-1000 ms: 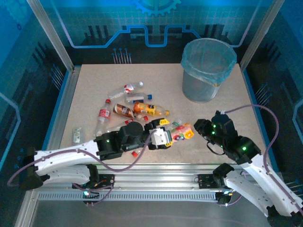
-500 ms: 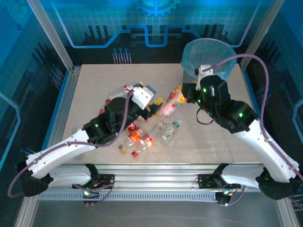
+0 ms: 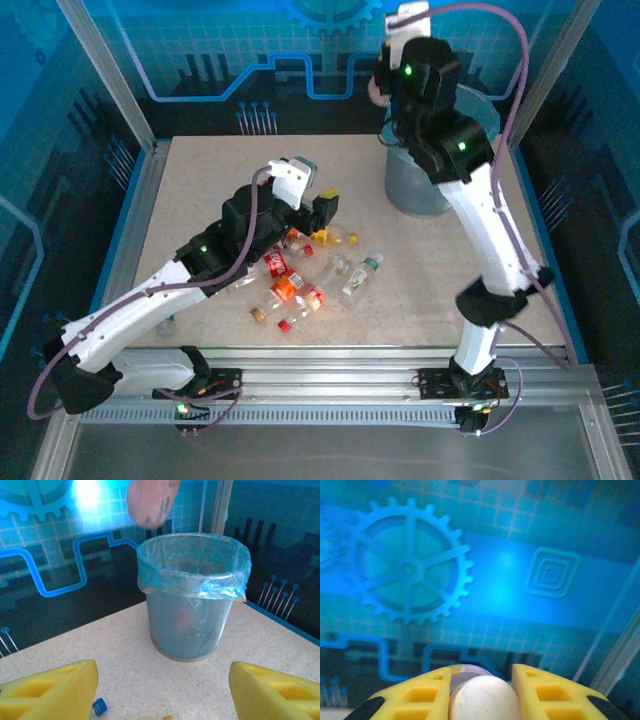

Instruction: Put the plastic bottles in the bin

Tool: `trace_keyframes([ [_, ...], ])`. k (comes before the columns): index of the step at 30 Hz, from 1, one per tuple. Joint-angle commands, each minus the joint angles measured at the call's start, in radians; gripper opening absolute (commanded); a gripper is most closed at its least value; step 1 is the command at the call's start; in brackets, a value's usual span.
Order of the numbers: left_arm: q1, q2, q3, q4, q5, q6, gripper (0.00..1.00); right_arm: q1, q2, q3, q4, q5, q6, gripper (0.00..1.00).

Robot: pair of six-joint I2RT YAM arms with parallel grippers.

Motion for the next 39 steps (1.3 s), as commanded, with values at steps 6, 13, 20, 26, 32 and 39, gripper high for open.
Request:
trace_keyframes([
  [6,0.013,0.017,0.034,-0.030,0.044,-0.050,0.71,-0.091,0.201,0.201,-0.073,0.163,-0.180,0.00],
  [13,0.013,0.030,0.027,-0.032,0.055,-0.070,0.71,-0.152,0.193,0.076,-0.232,0.131,-0.019,0.00],
  [20,0.013,0.041,0.000,-0.025,0.056,-0.097,0.71,-0.208,0.258,0.047,-0.434,0.060,0.115,0.00],
  [26,0.014,0.054,0.001,-0.036,0.055,-0.093,0.71,-0.251,0.288,-0.034,-0.486,-0.009,0.200,0.02],
  [32,0.013,0.054,0.000,-0.044,0.049,-0.092,0.72,-0.295,0.347,-0.043,-0.541,-0.067,0.247,0.05],
  [39,0.014,0.062,0.002,-0.047,0.051,-0.095,0.72,-0.357,0.390,-0.090,-0.527,-0.181,0.288,0.10],
])
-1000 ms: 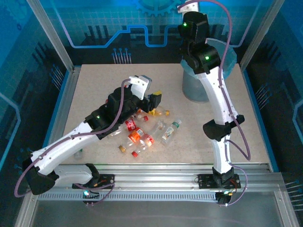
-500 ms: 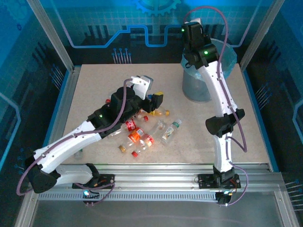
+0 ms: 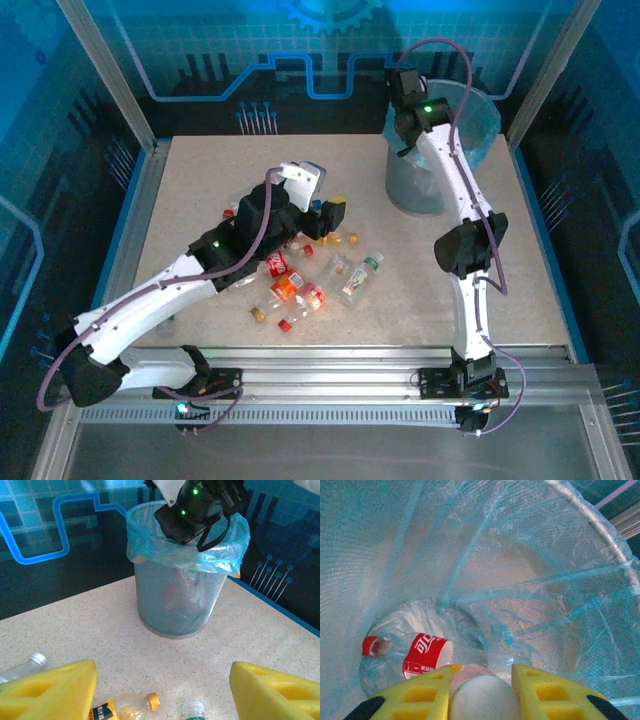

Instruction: Put the plastic bottles in the bin

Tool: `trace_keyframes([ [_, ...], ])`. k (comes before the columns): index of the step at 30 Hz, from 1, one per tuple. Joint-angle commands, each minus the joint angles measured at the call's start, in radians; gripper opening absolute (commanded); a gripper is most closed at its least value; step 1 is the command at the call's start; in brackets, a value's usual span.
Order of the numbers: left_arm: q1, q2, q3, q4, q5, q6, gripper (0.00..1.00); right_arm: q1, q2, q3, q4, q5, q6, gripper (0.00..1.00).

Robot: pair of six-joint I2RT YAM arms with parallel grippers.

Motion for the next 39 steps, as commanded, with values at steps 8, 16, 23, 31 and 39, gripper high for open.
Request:
trace_keyframes([
  [8,0.006,0.017,0.009,-0.007,0.010,-0.016,0.72,-0.055,0.068,-0.041,-0.002,-0.084,0.037,0.19],
  [16,0.006,0.019,0.010,-0.003,0.009,-0.020,0.72,-0.055,0.017,-0.053,0.017,-0.128,0.076,0.45],
  [23,0.007,0.019,0.008,-0.004,0.009,-0.024,0.73,-0.052,-0.017,-0.037,0.033,-0.131,0.071,0.56],
  [31,0.007,0.010,0.002,-0.006,0.006,-0.031,0.73,-0.033,-0.028,0.015,0.018,-0.164,0.075,0.57],
  [39,0.007,-0.008,-0.013,-0.012,-0.005,-0.039,0.73,0.046,-0.172,0.000,0.092,-0.133,0.077,0.59],
])
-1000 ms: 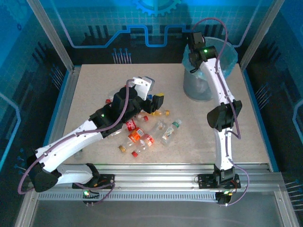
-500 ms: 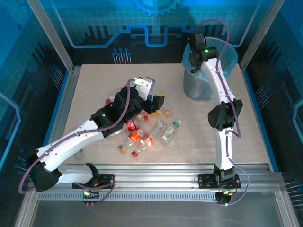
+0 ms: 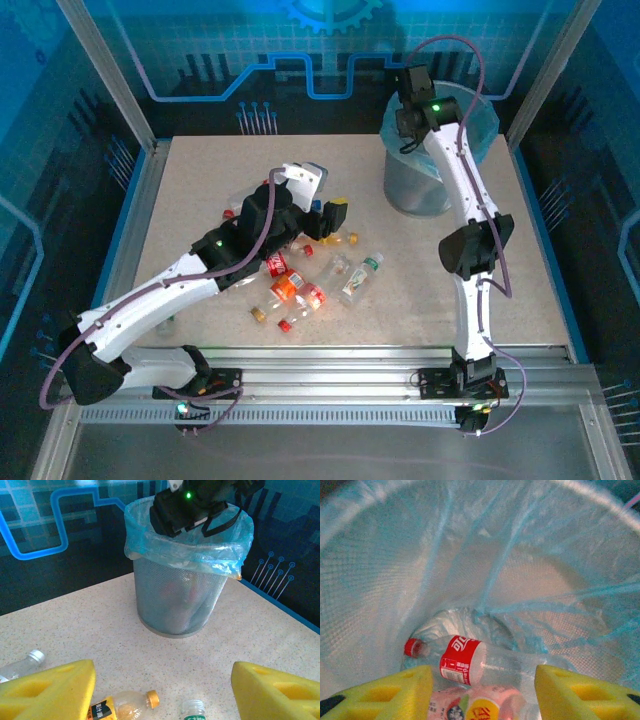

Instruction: Put the plastic bottles in the bin

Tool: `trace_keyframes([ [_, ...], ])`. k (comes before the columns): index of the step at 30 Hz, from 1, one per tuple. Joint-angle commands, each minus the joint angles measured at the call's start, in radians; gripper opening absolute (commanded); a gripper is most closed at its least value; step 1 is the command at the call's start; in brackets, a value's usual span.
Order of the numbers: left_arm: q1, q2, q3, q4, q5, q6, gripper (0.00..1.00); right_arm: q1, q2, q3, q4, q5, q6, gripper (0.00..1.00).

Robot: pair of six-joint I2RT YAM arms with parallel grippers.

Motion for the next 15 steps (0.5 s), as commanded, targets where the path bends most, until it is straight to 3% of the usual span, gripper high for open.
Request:
trace_keyframes([
  [1,0.007,-0.024,-0.015,-0.011,-0.008,-0.030,0.73,0.060,-0.137,0.015,0.062,0.026,-0.001,0.61],
  [8,0.008,-0.041,-0.036,-0.013,-0.022,-0.029,0.73,0.129,-0.253,-0.027,0.108,0.018,-0.012,0.64],
  [15,0.012,-0.068,-0.048,-0.037,-0.046,-0.008,0.73,0.239,-0.366,-0.172,0.138,-0.108,-0.023,0.63],
])
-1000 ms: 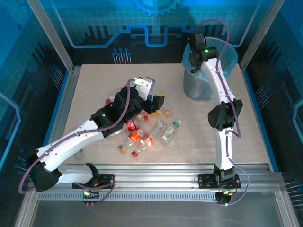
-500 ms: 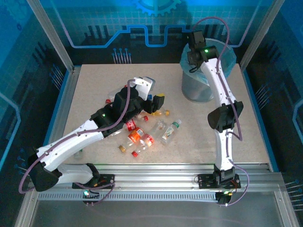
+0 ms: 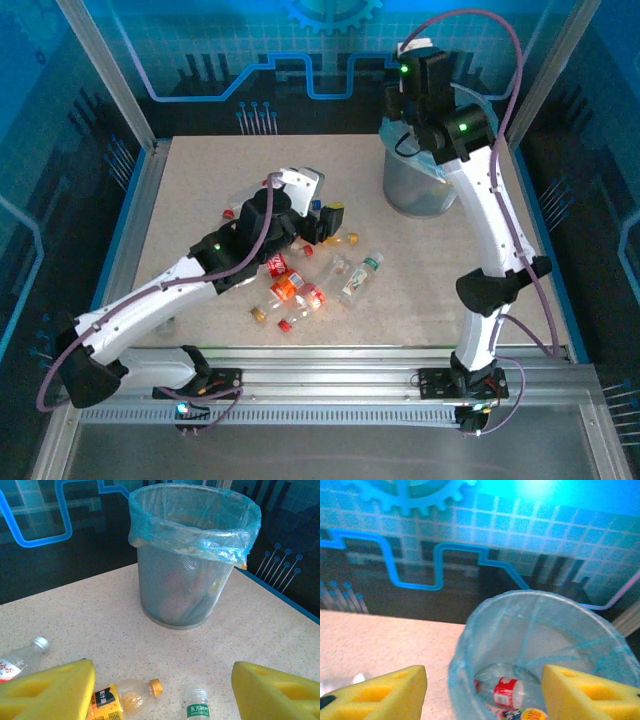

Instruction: Put the plastic bottles in the bin

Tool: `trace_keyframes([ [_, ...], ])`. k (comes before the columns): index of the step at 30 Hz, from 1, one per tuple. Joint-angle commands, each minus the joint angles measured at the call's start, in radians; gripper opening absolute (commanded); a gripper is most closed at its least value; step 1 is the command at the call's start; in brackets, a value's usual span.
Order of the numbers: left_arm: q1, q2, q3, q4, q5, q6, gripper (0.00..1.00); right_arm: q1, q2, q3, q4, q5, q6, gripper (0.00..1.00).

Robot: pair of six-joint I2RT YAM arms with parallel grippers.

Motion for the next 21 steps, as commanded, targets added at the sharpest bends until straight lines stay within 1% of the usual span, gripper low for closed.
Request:
trace_keyframes([
  [1,0.011,-0.045,-0.020,-0.019,-0.033,0.008,0.73,0.060,-0.044,-0.106,0.022,-0.093,-0.004,0.63],
  [5,0.018,-0.077,-0.068,-0.048,-0.049,0.010,0.74,0.129,-0.147,-0.329,0.073,-0.160,0.014,0.62],
  [9,0.025,-0.118,-0.133,-0.073,-0.071,0.000,0.74,0.147,-0.260,-0.595,0.158,-0.274,0.093,0.62],
  [14,0.049,-0.154,-0.226,-0.081,-0.088,-0.054,0.74,0.143,-0.382,-0.989,0.364,-0.377,0.290,0.58],
  [16,0.050,-0.154,-0.247,-0.084,-0.084,-0.079,0.74,0.132,-0.402,-1.097,0.412,-0.404,0.349,0.59],
  [18,0.052,-0.149,-0.262,-0.083,-0.070,-0.102,0.74,0.106,-0.415,-1.174,0.420,-0.422,0.414,0.58],
  [21,0.051,-0.132,-0.283,-0.068,-0.002,-0.102,0.74,0.045,-0.423,-1.287,0.442,-0.500,0.482,0.57],
])
